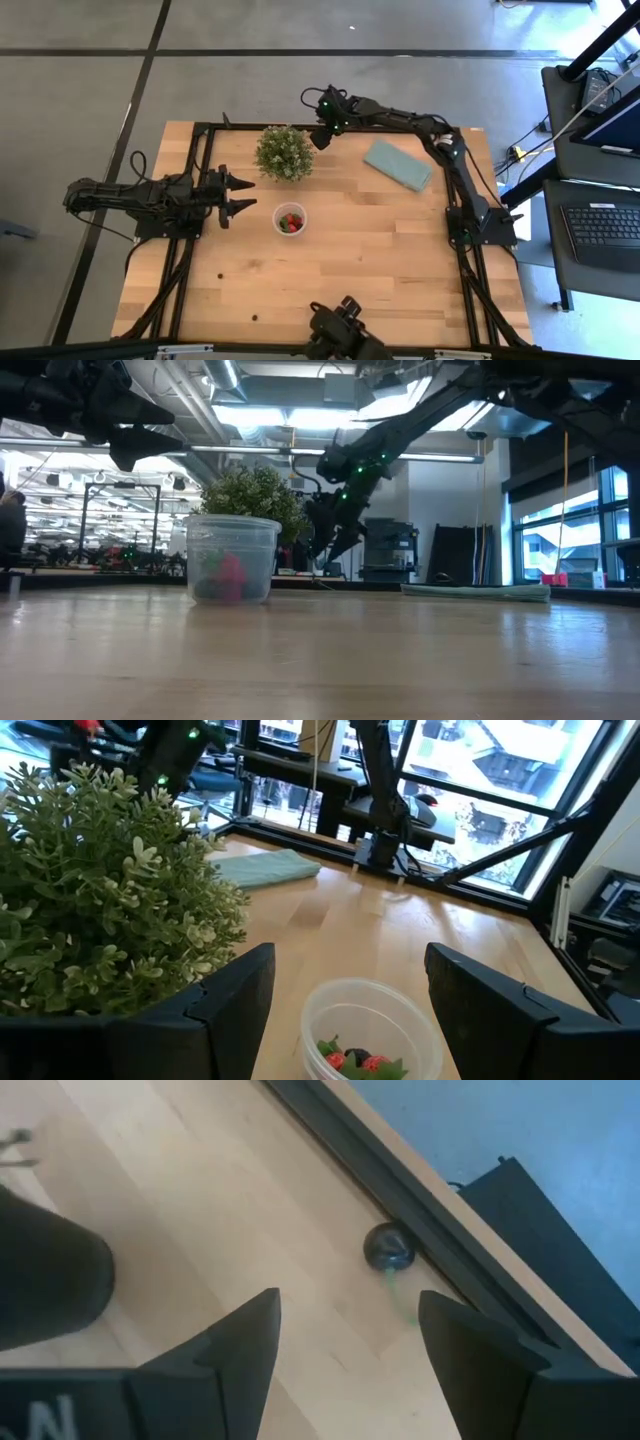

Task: Pick and placing Produce into tupperware
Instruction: Put the black cherry into the transparent container

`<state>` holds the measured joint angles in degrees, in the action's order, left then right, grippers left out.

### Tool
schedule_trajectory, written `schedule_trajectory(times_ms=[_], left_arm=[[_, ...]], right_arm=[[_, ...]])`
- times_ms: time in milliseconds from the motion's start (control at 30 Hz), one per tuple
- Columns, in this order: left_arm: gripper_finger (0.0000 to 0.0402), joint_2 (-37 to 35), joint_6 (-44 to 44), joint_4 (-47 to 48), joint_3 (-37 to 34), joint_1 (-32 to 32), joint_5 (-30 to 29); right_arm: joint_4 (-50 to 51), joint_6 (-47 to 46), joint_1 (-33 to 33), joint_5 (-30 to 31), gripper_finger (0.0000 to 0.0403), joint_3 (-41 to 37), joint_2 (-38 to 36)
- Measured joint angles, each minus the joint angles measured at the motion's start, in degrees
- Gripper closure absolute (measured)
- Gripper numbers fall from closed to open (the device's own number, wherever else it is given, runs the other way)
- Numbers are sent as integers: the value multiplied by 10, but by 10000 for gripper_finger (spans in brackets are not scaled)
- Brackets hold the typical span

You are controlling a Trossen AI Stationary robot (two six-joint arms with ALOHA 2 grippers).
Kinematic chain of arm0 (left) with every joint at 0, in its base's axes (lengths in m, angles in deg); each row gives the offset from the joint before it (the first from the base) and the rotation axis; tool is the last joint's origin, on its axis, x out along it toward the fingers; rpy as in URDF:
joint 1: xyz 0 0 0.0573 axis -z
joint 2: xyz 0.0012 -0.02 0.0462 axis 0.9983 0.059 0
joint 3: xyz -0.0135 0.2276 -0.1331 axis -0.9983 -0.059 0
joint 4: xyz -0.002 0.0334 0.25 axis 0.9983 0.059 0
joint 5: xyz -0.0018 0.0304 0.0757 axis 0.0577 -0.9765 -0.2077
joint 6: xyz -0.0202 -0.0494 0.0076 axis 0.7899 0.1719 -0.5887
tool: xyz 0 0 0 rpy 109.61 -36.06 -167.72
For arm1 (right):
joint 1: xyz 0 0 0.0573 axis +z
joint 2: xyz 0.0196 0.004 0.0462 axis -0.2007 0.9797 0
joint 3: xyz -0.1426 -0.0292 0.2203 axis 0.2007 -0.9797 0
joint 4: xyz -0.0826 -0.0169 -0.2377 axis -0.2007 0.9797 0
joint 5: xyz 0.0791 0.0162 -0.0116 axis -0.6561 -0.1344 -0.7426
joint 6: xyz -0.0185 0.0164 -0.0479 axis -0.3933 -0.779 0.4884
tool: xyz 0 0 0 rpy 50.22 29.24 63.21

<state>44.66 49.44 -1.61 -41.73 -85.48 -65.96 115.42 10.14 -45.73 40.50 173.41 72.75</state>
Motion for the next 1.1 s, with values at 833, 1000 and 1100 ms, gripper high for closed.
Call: schedule_trajectory(times_ms=[833, 1000, 1100], left_arm=[[151, 0, 0, 0, 0, 0, 1], [151, 0, 0, 0, 0, 0, 0], [151, 0, 0, 0, 0, 0, 0]], right_arm=[[20, -21, -14, -24, 162, 1, 28], [19, -35, -14, -37, 162, 1, 28], [12, -57, -19, -65, 162, 1, 28]])
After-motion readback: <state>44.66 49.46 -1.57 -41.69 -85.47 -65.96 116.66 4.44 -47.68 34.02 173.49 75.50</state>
